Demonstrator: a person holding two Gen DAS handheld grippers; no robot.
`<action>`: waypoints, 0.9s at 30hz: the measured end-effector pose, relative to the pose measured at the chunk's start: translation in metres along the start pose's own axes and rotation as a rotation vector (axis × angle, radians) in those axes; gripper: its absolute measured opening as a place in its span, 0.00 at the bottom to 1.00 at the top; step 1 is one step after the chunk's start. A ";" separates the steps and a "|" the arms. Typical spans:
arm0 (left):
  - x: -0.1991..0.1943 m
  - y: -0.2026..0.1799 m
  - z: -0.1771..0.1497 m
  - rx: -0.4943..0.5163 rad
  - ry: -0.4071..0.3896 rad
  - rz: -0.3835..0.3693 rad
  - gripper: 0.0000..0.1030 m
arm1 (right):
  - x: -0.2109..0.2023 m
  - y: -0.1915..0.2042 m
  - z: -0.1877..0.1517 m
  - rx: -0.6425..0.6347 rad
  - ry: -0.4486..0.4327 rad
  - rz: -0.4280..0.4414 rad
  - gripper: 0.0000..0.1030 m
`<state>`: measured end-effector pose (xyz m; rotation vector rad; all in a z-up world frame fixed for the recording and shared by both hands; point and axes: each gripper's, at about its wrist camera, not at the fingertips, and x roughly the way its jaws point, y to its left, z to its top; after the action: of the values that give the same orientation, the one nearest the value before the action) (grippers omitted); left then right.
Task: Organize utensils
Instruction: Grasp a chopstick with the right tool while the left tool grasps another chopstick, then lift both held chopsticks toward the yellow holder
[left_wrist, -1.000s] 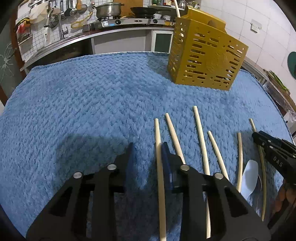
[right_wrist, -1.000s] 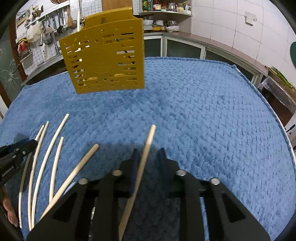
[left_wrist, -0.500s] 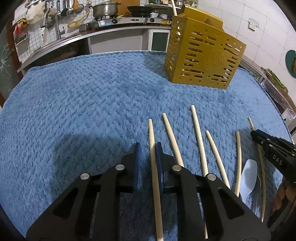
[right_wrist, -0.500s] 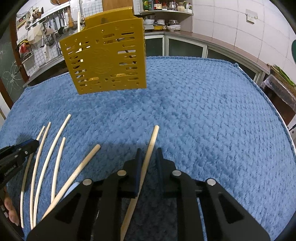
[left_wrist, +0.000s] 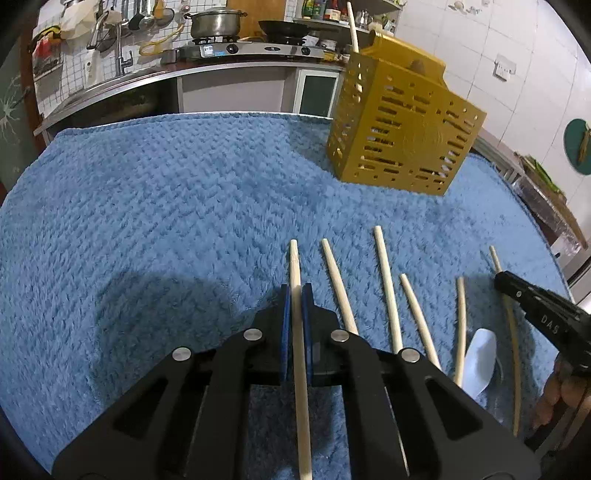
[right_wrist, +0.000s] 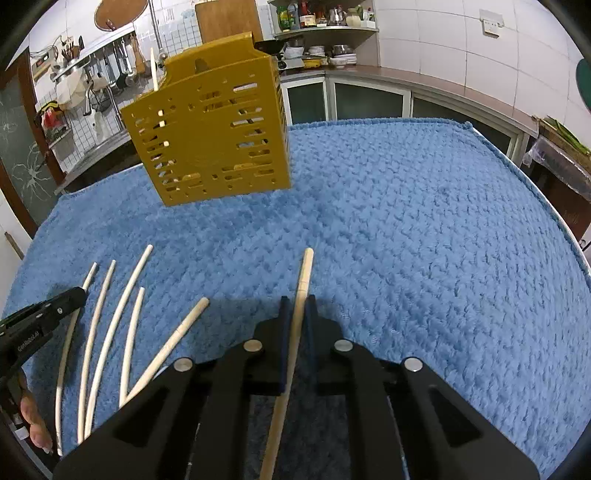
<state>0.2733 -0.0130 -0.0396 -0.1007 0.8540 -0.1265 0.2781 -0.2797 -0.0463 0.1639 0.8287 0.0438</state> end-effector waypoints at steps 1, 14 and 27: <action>-0.002 0.000 0.000 -0.004 -0.005 -0.004 0.05 | -0.001 0.000 0.000 0.002 -0.002 0.003 0.08; -0.012 0.005 0.003 -0.030 -0.032 -0.035 0.04 | -0.004 -0.002 0.000 0.008 -0.021 0.019 0.08; -0.017 0.008 0.004 -0.041 -0.034 -0.048 0.04 | -0.004 -0.002 0.000 0.008 -0.020 0.022 0.08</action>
<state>0.2655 -0.0022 -0.0256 -0.1613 0.8203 -0.1520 0.2756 -0.2821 -0.0440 0.1807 0.8071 0.0589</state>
